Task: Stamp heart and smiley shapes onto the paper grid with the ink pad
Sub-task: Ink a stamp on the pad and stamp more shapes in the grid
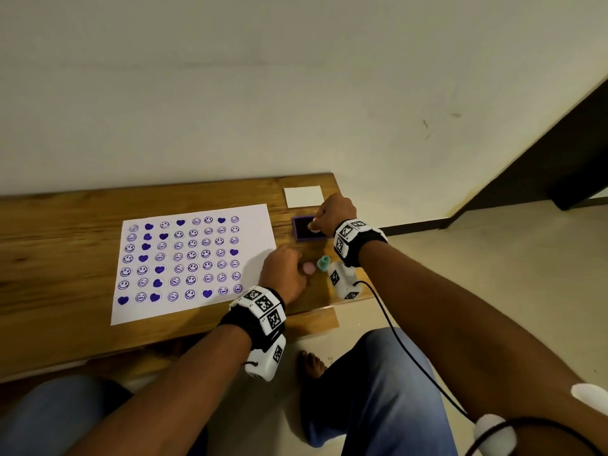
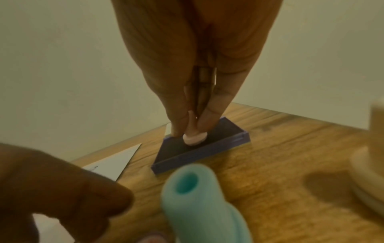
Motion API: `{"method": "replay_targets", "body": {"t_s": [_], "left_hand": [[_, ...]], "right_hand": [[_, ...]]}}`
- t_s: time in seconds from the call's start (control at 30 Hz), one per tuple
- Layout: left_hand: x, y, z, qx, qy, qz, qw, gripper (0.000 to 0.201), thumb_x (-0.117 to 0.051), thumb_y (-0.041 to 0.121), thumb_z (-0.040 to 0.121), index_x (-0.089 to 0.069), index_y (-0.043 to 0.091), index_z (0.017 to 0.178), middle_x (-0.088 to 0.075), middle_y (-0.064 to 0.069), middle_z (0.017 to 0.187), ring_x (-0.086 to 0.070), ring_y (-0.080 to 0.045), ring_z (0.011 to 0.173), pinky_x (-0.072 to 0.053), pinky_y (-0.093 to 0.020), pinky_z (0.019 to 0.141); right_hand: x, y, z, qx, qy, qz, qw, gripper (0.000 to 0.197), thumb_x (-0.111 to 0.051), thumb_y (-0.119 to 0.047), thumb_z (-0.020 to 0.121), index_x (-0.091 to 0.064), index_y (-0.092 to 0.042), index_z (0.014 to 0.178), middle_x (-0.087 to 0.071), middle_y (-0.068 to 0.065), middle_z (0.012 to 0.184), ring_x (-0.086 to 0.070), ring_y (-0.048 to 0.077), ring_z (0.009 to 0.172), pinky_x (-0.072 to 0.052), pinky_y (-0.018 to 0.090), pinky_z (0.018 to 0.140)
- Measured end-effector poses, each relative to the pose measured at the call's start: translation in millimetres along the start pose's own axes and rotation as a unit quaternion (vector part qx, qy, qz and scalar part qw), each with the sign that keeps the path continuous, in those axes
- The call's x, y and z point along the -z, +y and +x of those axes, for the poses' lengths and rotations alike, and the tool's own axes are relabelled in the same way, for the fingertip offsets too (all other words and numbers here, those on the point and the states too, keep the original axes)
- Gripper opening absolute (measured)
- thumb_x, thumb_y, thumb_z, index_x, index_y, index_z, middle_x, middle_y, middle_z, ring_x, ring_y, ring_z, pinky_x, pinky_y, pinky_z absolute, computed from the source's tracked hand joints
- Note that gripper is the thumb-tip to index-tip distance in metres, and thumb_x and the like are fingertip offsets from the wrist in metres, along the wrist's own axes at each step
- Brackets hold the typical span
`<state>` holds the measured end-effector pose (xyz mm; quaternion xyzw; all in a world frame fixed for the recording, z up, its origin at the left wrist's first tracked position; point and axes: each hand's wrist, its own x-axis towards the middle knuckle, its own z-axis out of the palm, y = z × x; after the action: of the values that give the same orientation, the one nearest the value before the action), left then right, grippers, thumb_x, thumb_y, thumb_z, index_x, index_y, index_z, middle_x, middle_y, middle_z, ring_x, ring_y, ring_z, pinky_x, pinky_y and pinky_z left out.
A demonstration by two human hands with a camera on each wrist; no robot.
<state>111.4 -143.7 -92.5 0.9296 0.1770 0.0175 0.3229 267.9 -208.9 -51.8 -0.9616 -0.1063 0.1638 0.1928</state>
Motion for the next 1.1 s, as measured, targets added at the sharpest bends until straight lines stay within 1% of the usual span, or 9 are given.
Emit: {"method": "replay_targets", "body": {"t_s": [0.2,0.33,0.43,0.57,0.63,0.73,1.0,1.03,1.1], "left_hand": [[41.9,-20.7,-20.7,0.036,0.038,0.002,0.999,0.040,-0.072,0.035,0.079,-0.066,0.024,0.116,-0.061,-0.004,0.115,-0.062,-0.023,0.102,-0.052,-0.036,0.086],[71.7,-51.3,-31.4,0.064,0.062,0.024,0.996,0.039,-0.072,0.038,0.078,-0.066,0.027,0.115,-0.063,0.000,0.116,-0.059,-0.022,0.107,-0.051,-0.040,0.089],[90.3,-71.9,-35.8,0.077,0.064,0.035,0.994,0.032,-0.070,0.034,0.080,-0.067,0.026,0.111,-0.062,0.003,0.120,-0.052,-0.023,0.118,-0.048,-0.042,0.094],[103.4,-97.5,-37.7,0.071,0.009,0.087,0.994,0.038,-0.063,0.034,0.086,-0.061,0.027,0.124,-0.046,0.003,0.143,-0.035,-0.023,0.137,-0.035,-0.044,0.109],[105.7,-107.6,-38.2,0.080,-0.034,0.142,0.986,0.045,-0.058,0.040,0.088,-0.053,0.034,0.133,-0.032,0.006,0.153,-0.023,-0.021,0.143,-0.030,-0.046,0.112],[104.2,-114.5,-42.5,0.098,-0.073,0.159,0.980,0.051,-0.057,0.046,0.087,-0.048,0.037,0.136,-0.027,0.009,0.155,-0.024,-0.021,0.143,-0.029,-0.047,0.112],[93.0,-113.4,-58.0,0.080,-0.077,0.168,0.980,0.047,-0.059,0.046,0.084,-0.052,0.039,0.130,-0.037,0.011,0.148,-0.034,-0.024,0.134,-0.036,-0.047,0.105],[93.1,-111.8,-58.4,0.081,-0.073,0.170,0.979,0.046,-0.059,0.046,0.084,-0.053,0.039,0.129,-0.040,0.010,0.145,-0.036,-0.023,0.133,-0.035,-0.047,0.104],[94.5,-109.4,-56.8,0.080,-0.058,0.176,0.979,0.046,-0.059,0.046,0.084,-0.053,0.038,0.129,-0.045,0.009,0.138,-0.038,-0.022,0.130,-0.035,-0.046,0.102]], "right_hand": [[10.2,-5.3,-14.4,0.002,0.011,0.007,1.000,0.034,-0.088,-0.026,0.072,-0.077,-0.008,0.099,-0.075,0.011,0.105,-0.070,0.028,0.098,-0.058,0.034,0.083],[16.6,-9.6,-42.8,0.005,0.069,0.277,0.958,0.030,-0.090,-0.030,0.069,-0.080,-0.014,0.093,-0.077,0.001,0.093,-0.071,0.018,0.092,-0.057,0.031,0.087],[14.6,-18.8,-85.0,0.005,-0.050,0.615,0.787,0.023,-0.080,-0.009,0.081,-0.072,-0.002,0.102,-0.075,0.008,0.092,-0.071,0.020,0.089,-0.060,0.028,0.084],[-1.0,-19.5,-132.3,-0.052,-0.251,0.797,0.548,0.027,-0.076,-0.003,0.080,-0.068,0.003,0.105,-0.072,0.017,0.097,-0.073,0.016,0.075,-0.061,0.020,0.066],[-15.4,-18.9,-145.7,-0.070,-0.306,0.830,0.461,0.048,-0.087,0.003,0.067,-0.066,0.006,0.110,-0.072,0.021,0.100,-0.075,0.020,0.075,-0.062,0.024,0.063],[-29.6,-25.1,-158.3,-0.082,-0.335,0.855,0.387,0.065,-0.093,0.010,0.055,-0.063,0.008,0.113,-0.070,0.025,0.101,-0.074,0.025,0.074,-0.062,0.027,0.059],[-39.5,-29.1,-161.0,-0.076,-0.327,0.875,0.350,0.066,-0.093,0.009,0.054,-0.063,0.008,0.113,-0.071,0.024,0.100,-0.074,0.025,0.072,-0.062,0.027,0.059],[-38.5,-29.2,-158.1,-0.076,-0.307,0.870,0.380,0.063,-0.094,0.008,0.053,-0.065,0.008,0.110,-0.071,0.024,0.099,-0.074,0.024,0.072,-0.062,0.026,0.060],[-34.6,-33.0,-151.2,-0.063,-0.250,0.824,0.505,0.046,-0.089,0.001,0.065,-0.070,0.008,0.105,-0.071,0.021,0.103,-0.073,0.019,0.077,-0.062,0.023,0.066]]}}
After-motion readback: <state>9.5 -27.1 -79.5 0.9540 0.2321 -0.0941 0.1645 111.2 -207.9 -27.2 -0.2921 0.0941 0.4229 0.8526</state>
